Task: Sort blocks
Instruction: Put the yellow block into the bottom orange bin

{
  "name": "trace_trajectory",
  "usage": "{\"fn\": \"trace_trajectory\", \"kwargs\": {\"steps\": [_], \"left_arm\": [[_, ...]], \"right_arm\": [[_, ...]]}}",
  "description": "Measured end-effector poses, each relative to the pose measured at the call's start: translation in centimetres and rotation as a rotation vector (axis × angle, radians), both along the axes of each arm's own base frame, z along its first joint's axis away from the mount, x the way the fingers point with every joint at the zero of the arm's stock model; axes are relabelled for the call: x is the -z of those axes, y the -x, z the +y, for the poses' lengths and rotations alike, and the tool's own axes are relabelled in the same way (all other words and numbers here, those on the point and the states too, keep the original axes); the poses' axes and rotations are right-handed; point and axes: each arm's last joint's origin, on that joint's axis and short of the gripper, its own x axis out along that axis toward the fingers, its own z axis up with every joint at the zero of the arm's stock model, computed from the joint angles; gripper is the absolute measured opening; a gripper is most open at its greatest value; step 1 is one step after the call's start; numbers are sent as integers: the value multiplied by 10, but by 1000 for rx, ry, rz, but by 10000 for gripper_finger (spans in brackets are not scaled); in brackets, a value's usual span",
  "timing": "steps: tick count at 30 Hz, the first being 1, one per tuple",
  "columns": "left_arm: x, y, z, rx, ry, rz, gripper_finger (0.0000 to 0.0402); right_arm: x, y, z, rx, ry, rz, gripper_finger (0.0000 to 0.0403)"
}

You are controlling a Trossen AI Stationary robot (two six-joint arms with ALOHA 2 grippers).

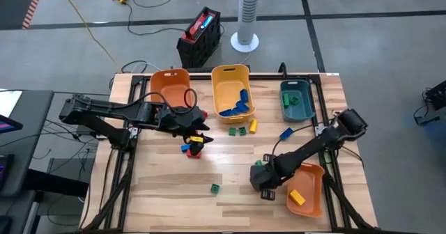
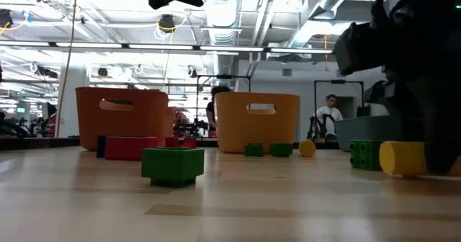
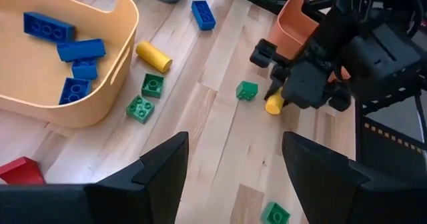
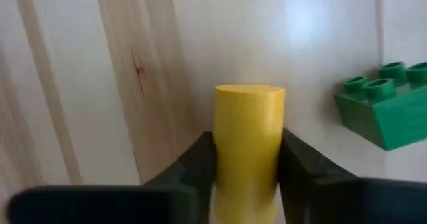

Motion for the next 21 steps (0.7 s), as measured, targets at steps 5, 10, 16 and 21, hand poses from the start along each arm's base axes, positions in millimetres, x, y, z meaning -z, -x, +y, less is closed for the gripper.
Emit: {"fn": "trace_trajectory", "kwargs": {"steps": [5,10,16,21], "left_arm": [[-1,-1,3,3,-9,-8,235],[-1,-1,7,5,6,-6,235],[-1,-1,8,-1,10,-7,235],[-1,-1,9,-16,-9,-8,235]], "right_arm": [[-21,1,-15,45,-36,-35,85],[-58,8,-38,112,-61,-121,85],[-108,42,-71,285,-33,-205,85],[-137,85,-78,401,-83,-192,85]]}}
